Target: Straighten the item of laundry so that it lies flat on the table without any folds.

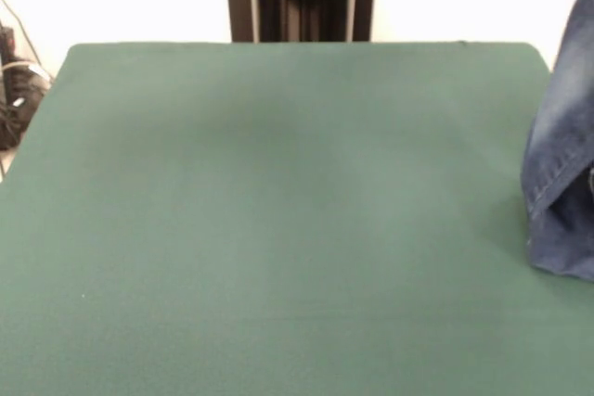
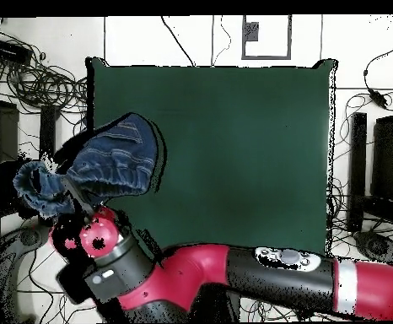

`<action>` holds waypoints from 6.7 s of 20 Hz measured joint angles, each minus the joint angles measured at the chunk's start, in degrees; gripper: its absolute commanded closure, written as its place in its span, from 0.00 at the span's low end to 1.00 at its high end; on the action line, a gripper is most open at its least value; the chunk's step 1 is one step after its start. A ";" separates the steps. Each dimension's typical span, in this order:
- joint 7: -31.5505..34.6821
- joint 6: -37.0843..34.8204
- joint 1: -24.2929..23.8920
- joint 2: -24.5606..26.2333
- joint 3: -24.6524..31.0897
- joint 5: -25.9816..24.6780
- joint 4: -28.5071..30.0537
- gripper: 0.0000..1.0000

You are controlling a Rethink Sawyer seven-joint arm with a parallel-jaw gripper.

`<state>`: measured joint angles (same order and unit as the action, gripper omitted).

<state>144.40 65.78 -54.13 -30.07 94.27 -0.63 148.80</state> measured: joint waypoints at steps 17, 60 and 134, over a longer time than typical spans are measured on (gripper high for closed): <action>0.00 -38.03 -28.18 11.86 9.18 -8.06 4.86 1.00; 0.00 -137.08 -53.75 26.15 14.93 5.94 -27.18 1.00; 0.00 -218.02 -15.75 24.07 -0.24 23.86 -117.04 1.00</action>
<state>144.40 -152.24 -69.88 -6.01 94.03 23.24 31.75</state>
